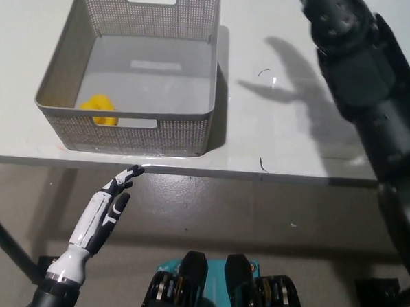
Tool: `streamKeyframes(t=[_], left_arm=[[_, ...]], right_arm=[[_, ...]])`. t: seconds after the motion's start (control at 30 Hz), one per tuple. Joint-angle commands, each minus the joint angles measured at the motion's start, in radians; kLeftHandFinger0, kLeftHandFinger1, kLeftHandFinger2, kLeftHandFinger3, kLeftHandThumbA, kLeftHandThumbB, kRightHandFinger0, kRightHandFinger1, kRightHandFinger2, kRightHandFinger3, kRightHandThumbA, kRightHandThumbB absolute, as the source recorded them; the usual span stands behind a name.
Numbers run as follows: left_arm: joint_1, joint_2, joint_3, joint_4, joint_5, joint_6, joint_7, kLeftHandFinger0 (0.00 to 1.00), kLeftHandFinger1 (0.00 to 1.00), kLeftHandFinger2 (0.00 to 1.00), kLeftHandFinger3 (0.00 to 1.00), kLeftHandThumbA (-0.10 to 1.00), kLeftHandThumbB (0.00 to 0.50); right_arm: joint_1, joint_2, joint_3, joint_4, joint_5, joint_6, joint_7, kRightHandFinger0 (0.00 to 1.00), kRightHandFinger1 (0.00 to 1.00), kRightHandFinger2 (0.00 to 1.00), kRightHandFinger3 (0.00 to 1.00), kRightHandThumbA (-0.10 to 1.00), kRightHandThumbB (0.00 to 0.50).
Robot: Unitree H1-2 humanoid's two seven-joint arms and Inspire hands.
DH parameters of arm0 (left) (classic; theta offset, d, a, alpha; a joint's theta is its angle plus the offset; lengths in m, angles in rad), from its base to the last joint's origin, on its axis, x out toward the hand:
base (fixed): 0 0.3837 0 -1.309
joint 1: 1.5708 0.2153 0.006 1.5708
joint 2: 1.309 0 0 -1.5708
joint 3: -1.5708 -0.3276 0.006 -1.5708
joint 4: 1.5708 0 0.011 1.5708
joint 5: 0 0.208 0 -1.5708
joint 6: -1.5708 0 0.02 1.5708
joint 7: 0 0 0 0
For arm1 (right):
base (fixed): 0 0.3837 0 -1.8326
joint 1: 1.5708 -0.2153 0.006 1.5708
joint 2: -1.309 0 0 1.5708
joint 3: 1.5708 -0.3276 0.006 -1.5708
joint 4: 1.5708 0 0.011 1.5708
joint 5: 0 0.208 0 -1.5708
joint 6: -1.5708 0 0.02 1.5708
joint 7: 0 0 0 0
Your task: Use the right hand to pick up a yellow duck toy and place it into a container on the left hand side
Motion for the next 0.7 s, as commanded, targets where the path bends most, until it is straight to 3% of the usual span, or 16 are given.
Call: streamKeyframes(t=[0.0,0.07,0.13,0.2,0.23,0.27,0.4,0.5,0.67], left_arm=[[-0.015,0.034,0.001,-0.014,0.008,-0.033,0.003,0.99,1.0,1.0,1.0,1.0,0.5],[-0.012,0.034,-0.001,-0.012,0.01,-0.033,0.007,1.0,1.0,1.0,1.0,1.0,0.5],[-0.012,0.033,-0.002,-0.01,0.006,-0.033,0.011,1.0,1.0,1.0,1.0,1.0,0.5],[-0.011,0.035,-0.005,-0.01,-0.002,-0.033,0.014,1.0,1.0,1.0,1.0,1.0,0.5],[-0.009,0.037,-0.006,-0.01,-0.004,-0.033,0.016,1.0,1.0,1.0,1.0,1.0,0.5],[-0.007,0.039,-0.01,-0.01,-0.007,-0.033,0.017,1.0,1.0,1.0,1.0,1.0,0.5],[-0.004,0.033,-0.015,-0.004,-0.016,-0.033,0.017,1.0,1.0,1.0,1.0,1.0,0.5],[0.008,0.026,-0.013,-0.006,-0.024,-0.033,0.022,1.0,1.0,1.0,1.0,1.0,0.5],[0.021,0.018,-0.011,-0.009,-0.032,-0.033,0.019,1.0,1.0,1.0,1.0,1.0,0.5]], right_arm=[[0.161,-0.163,-0.198,-0.728,0.21,0.117,0.079,1.0,1.0,1.0,1.0,1.0,0.386],[0.228,-0.151,-0.219,-0.81,0.225,0.115,0.061,1.0,1.0,1.0,1.0,1.0,0.372],[0.346,-0.112,-0.232,-0.891,0.259,0.07,0.033,1.0,1.0,1.0,1.0,1.0,0.423],[0.42,-0.09,-0.229,-0.939,0.262,0.055,0.021,1.0,1.0,1.0,1.0,1.0,0.434],[0.469,-0.072,-0.228,-0.955,0.271,0.026,0.012,1.0,1.0,1.0,1.0,1.0,0.413],[0.547,-0.036,-0.225,-0.973,0.315,-0.024,0.002,1.0,1.0,1.0,1.0,1.0,0.35],[0.741,0.054,-0.184,-0.986,0.354,-0.14,-0.023,1.0,1.0,1.0,1.0,1.0,0.289],[0.894,0.118,-0.118,-0.935,0.362,-0.241,-0.015,1.0,1.0,1.0,1.0,1.0,0.309],[1.058,0.153,-0.077,-0.942,0.43,-0.242,0.049,1.0,1.0,1.0,1.0,1.0,0.381]])
